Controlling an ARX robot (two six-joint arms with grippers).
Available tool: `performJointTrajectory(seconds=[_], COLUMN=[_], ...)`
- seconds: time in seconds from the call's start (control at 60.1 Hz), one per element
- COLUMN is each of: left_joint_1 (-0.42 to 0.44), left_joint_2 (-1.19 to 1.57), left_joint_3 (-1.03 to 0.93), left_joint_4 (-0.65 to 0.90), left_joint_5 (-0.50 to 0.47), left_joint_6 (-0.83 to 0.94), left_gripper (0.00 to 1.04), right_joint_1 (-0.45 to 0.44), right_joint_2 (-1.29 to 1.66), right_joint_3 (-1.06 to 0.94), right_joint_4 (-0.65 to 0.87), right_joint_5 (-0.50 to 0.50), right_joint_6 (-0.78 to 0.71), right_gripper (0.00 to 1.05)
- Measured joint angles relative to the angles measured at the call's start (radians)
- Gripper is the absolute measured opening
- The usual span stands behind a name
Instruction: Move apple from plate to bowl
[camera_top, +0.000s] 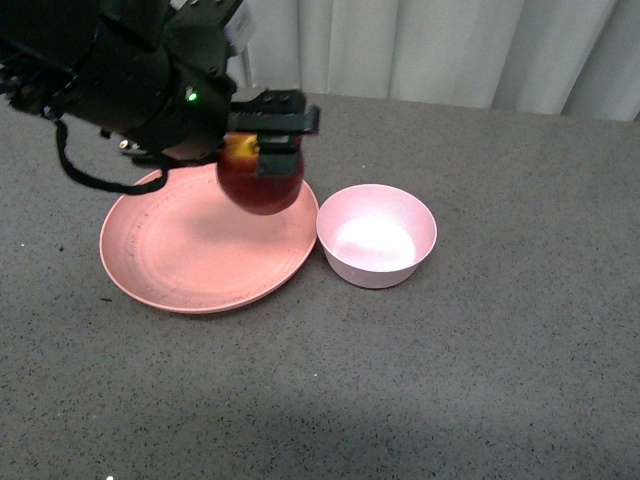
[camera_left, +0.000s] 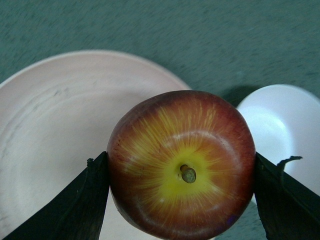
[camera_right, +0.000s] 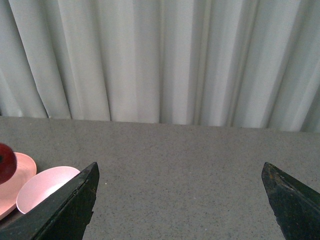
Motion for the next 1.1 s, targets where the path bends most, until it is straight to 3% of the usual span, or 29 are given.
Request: performJointTrajectory(seconds=[0.499, 1.098], left_joint_1=[-0.176, -0.222], left_joint_2=[0.092, 0.212], left_joint_3=[0.118, 0.192], left_joint_4=[-0.029, -0.058], left_joint_5=[-0.005, -0.031], left_joint_6=[0.001, 0.01], left_gripper=[0.73, 0.73], right_joint_1=[0.0, 0.0], right_joint_2=[0.0, 0.0], right_joint_3=[0.0, 0.0], right_joint_4=[0.0, 0.0], right_joint_5=[0.0, 0.0], right_joint_6=[0.0, 0.0], right_gripper=[0.95, 0.95])
